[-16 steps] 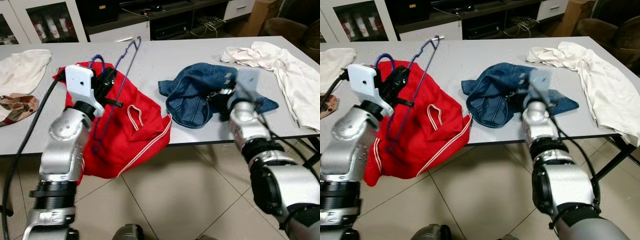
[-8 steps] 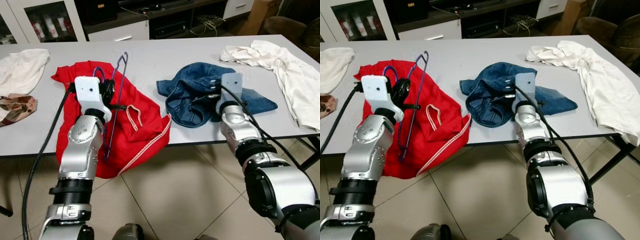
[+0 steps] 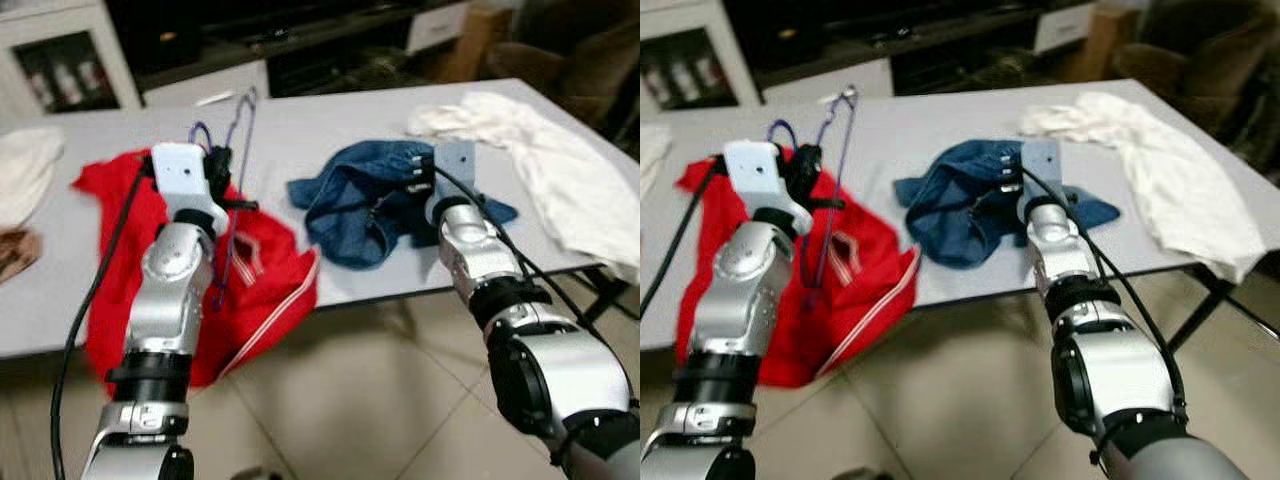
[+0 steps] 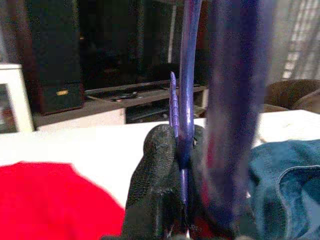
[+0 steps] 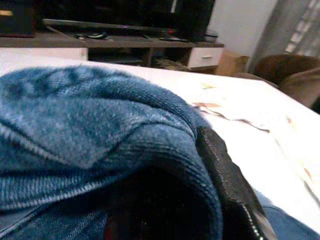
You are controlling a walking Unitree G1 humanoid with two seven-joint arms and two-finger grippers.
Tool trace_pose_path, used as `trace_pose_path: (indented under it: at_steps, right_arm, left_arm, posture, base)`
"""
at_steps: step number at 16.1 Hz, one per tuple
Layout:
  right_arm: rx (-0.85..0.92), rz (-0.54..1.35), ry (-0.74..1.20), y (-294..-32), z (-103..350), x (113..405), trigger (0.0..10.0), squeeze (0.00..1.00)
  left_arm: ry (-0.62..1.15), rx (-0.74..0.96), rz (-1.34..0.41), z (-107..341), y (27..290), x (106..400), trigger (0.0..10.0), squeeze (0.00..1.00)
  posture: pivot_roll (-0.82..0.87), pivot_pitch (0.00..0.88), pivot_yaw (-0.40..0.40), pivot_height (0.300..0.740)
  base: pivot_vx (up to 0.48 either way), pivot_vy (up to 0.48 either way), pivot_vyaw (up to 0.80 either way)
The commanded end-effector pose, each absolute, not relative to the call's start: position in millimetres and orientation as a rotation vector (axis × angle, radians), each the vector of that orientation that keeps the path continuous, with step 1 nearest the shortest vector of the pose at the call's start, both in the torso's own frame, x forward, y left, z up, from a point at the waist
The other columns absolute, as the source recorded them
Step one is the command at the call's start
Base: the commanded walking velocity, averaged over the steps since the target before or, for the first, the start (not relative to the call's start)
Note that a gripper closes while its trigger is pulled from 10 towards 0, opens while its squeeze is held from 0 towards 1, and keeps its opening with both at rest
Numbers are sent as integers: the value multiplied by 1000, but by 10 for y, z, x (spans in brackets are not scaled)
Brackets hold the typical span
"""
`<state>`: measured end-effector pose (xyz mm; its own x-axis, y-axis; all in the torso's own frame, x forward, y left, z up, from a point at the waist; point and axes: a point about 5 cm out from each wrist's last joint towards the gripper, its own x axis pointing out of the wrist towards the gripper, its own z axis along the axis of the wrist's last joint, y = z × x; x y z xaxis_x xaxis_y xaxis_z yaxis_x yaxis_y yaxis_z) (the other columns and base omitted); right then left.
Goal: Hang hanger
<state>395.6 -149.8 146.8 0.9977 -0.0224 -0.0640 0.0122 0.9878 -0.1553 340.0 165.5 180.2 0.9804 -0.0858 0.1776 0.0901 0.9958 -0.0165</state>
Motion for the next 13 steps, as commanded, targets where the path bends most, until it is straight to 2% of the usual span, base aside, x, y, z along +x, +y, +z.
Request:
trace_pose_path:
  at_steps: [1, 13]
  right_arm:
    - [-148, -23, 44, -1517, 1547, 3982, 10000, 0]
    - [-148, -23, 44, -1517, 1547, 3982, 10000, 0]
  left_arm:
    - [-184, -20, -89, 1833, 1650, 3419, 10000, 0]
    - [-184, -20, -89, 1833, 1650, 3419, 10000, 0]
  posture:
    - [14, 0, 47, 736]
    - [14, 0, 47, 736]
  base:
    - [480, 0, 0]
    - [480, 0, 0]
